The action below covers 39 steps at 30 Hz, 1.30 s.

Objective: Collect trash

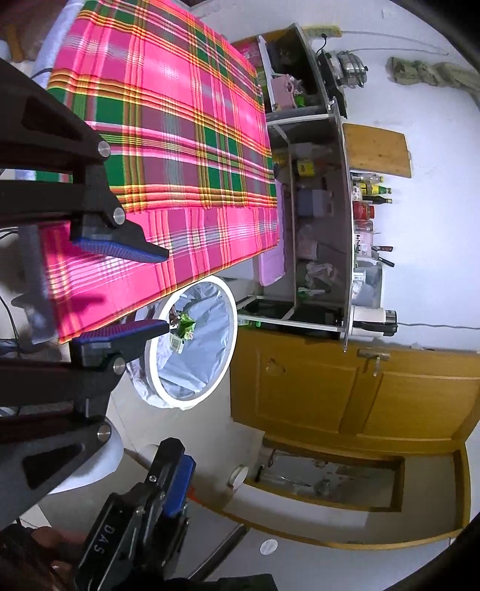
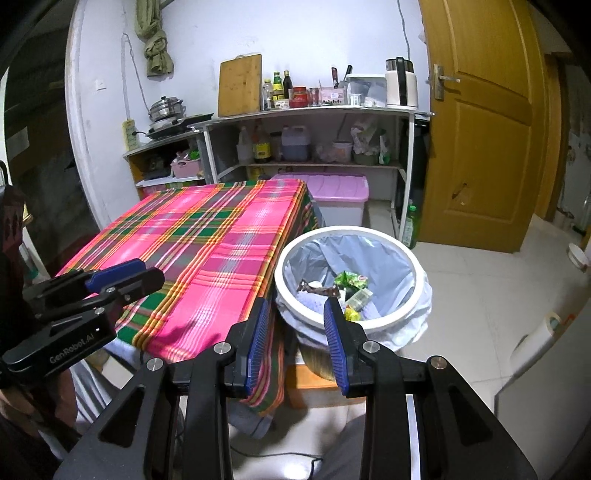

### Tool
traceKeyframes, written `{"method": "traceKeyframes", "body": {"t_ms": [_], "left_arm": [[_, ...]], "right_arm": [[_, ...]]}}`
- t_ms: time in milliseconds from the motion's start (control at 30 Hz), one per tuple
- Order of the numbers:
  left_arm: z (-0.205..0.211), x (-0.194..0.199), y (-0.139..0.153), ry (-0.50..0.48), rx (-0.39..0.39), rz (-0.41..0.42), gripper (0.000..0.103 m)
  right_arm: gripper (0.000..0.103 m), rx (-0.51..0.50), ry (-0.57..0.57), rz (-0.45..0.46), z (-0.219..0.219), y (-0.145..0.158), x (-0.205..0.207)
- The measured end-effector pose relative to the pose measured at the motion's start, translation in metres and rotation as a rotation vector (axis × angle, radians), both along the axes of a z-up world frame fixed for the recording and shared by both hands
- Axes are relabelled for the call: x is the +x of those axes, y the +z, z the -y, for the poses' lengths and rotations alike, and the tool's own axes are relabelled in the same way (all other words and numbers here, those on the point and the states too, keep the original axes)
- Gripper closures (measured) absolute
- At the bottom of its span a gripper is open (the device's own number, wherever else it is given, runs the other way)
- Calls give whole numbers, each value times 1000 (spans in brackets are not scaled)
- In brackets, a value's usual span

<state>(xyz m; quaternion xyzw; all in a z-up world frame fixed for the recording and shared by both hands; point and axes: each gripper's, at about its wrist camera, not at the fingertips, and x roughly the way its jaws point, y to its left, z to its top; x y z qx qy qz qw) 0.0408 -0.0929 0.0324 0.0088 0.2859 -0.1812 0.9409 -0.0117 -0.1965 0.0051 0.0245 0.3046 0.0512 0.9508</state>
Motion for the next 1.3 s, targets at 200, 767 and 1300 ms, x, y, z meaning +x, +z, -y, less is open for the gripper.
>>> {"method": "traceKeyframes", "body": {"t_ms": [200,767,1300], "left_arm": [[-4,-14,1,2,-8,4,71],[-6,-19,-5,23,-7,-19,71],[-9,-26,-11,75,12,-20,71]], "right_arm": [[71,-2,-9,-3,0,-2,-11],[71,-11,-15,-2,-2,-4,-16],[71,-14,14,0,-8,-7,-15]]}}
